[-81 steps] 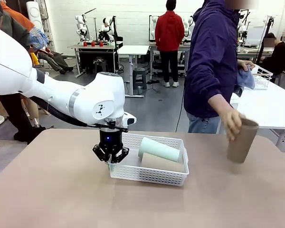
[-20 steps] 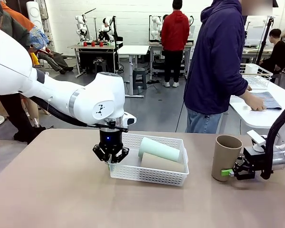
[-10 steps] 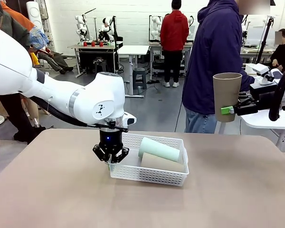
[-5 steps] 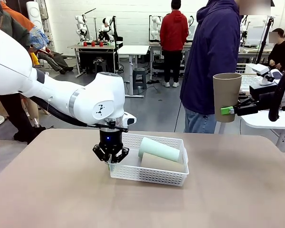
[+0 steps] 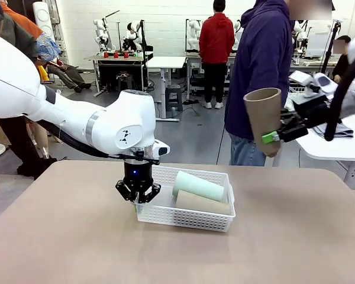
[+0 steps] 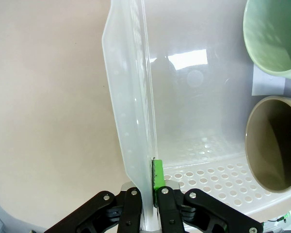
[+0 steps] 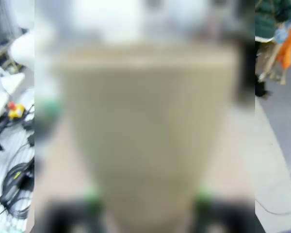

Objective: Clean and organize the cups into the basket.
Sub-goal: Pick up the Reusable plastic cup from the right side of the table and stack it inside the Organizing basket in the center of the table.

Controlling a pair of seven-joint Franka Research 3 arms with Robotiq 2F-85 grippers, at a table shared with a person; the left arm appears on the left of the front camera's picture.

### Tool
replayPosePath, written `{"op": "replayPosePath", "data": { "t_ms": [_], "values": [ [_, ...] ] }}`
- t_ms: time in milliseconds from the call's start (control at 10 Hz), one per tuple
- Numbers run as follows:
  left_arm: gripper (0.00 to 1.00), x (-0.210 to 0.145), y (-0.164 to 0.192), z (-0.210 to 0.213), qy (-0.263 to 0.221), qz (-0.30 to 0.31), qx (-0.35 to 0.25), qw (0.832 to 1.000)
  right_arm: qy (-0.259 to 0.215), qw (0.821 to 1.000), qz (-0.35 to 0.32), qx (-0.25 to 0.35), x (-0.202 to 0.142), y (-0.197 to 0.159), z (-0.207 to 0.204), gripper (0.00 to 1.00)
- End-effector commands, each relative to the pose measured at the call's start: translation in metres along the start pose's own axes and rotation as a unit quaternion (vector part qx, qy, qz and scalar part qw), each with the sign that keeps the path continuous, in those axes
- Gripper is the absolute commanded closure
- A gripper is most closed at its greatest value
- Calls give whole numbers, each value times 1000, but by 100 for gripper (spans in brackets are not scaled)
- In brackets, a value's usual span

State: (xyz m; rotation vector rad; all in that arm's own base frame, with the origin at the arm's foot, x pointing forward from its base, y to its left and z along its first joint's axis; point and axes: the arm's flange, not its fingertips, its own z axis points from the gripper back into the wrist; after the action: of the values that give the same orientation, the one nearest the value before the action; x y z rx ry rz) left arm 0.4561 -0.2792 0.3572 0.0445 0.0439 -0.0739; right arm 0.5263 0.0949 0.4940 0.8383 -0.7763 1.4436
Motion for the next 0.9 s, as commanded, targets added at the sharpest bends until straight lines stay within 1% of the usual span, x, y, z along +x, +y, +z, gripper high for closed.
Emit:
{"op": "replayPosePath", "data": {
  "t_ms": [0, 200, 400, 600, 800],
  "values": [
    [100, -1, -2, 1, 0, -1, 0, 1000, 85, 995, 2, 48, 36, -6, -39, 20],
    [100, -1, -2, 1, 0, -1, 0, 1000, 148, 985, -12, 83, 59, -2, -86, 20],
    [100, -1, -2, 1, 0, -1, 0, 1000, 220, 970, -12, 99, 66, -3, -125, 20],
    [100, -1, -2, 1, 0, -1, 0, 1000, 259, 960, -5, 108, 57, -6, -146, 20],
    [100, -1, -2, 1, 0, -1, 0, 1000, 298, 949, 14, 102, 39, -6, -167, 20]
  ]
}}
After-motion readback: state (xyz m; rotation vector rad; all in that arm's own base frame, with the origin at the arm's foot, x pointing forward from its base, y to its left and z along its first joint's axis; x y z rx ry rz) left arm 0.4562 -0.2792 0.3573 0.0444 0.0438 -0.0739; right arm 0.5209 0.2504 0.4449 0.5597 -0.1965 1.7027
